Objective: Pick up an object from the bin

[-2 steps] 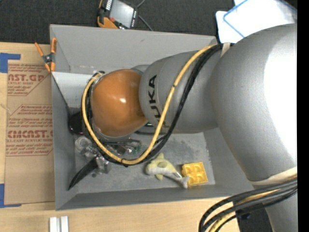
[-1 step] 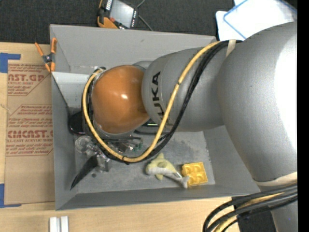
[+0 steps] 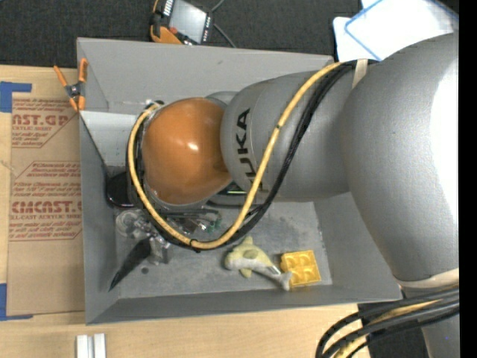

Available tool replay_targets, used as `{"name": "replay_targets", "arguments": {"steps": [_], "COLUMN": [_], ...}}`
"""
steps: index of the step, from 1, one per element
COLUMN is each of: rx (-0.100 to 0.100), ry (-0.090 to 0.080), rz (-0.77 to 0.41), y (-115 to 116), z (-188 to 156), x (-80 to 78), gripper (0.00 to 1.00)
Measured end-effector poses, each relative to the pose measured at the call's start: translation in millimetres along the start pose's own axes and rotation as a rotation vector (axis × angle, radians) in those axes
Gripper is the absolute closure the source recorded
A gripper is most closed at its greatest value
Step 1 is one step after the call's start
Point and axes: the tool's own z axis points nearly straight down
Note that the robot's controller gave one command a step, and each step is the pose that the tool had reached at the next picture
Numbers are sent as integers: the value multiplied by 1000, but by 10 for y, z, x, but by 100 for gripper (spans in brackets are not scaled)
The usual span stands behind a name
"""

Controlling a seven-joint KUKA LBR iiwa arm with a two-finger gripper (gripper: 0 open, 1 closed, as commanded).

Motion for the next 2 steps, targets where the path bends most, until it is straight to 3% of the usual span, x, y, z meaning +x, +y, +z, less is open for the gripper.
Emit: {"name": "replay_targets", "arguments": {"steps": [2], "rx": [-2], "ry": [3], "rz": [0], "y": [11], "z": [-300], "x": [8], "gripper": [100]}}
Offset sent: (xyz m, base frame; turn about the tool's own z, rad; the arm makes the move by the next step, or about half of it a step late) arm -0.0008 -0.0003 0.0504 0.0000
